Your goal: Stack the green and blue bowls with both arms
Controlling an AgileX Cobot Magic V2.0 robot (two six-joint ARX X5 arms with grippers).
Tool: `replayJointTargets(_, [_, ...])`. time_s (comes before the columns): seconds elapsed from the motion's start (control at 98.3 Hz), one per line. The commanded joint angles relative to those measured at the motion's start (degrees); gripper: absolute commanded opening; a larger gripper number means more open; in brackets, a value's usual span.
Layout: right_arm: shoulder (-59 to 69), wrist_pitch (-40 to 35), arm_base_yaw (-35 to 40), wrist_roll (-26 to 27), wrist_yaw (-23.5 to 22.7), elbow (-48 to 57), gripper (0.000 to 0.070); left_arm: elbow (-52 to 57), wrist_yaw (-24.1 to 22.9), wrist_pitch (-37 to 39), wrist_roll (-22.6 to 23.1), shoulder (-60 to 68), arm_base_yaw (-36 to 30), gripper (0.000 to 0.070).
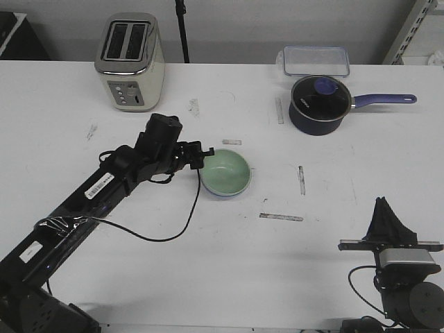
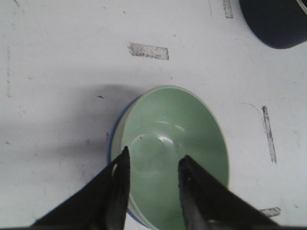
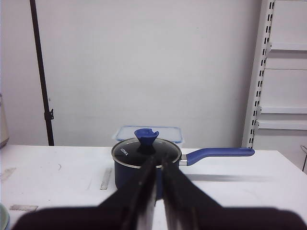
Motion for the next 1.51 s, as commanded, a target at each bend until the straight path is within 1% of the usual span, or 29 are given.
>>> replayJointTargets(0.0, [0.0, 0.8, 0.1, 0.7, 0.0, 0.2, 0.0016, 0.5, -1.9, 0.8, 4.9, -1.0, 0.6, 0.0025])
replayJointTargets(0.041, [0.0, 0.8, 0.1, 0.7, 0.0, 0.2, 0.0016, -0.2, -2.5, 1.8, 6.6, -2.0, 1.2, 0.0001])
replayJointTargets(0.102, [0.0, 0.8, 0.1, 0.7, 0.0, 0.2, 0.0016, -2.1, -2.6, 4.3, 9.0, -3.6, 2.2, 0.0001])
replayJointTargets(0.214, [0.0, 0.8, 0.1, 0.7, 0.0, 0.2, 0.0016, -7.8, -2.5, 11.3, 13.1, -7.7, 4.2, 0.0001])
replayJointTargets(0.315, [0.0, 0.8, 0.1, 0.7, 0.0, 0.2, 0.0016, -14.4, -2.5, 19.1, 17.1, -11.9, 6.3, 0.0001])
replayJointTargets(0.458, [0.0, 0.8, 0.1, 0.7, 0.0, 0.2, 0.0016, -24.8, -2.5, 29.5, 24.9, -18.8, 10.1, 0.0001])
replayJointTargets(0.559, [0.0, 0.8, 0.1, 0.7, 0.0, 0.2, 0.0016, -31.8, -2.6, 34.9, 29.1, -24.0, 13.0, 0.0001])
replayJointTargets(0.61, [0.0, 0.8, 0.1, 0.7, 0.0, 0.2, 0.0016, -34.9, -2.5, 36.7, 30.4, -26.8, 14.2, 0.0001])
replayJointTargets(0.742, [0.0, 0.8, 0.1, 0.7, 0.0, 0.2, 0.0016, -42.0, -2.5, 39.8, 31.3, -34.0, 17.5, 0.0001])
replayJointTargets(1.047, [0.0, 0.8, 0.1, 0.7, 0.0, 0.2, 0.0016, -54.3, -2.5, 40.8, 31.6, -50.6, 23.5, 0.0002])
replayJointTargets(1.495, [0.0, 0.8, 0.1, 0.7, 0.0, 0.2, 0.0016, -67.8, -2.5, 40.3, 31.2, -74.8, 24.4, 0.0001])
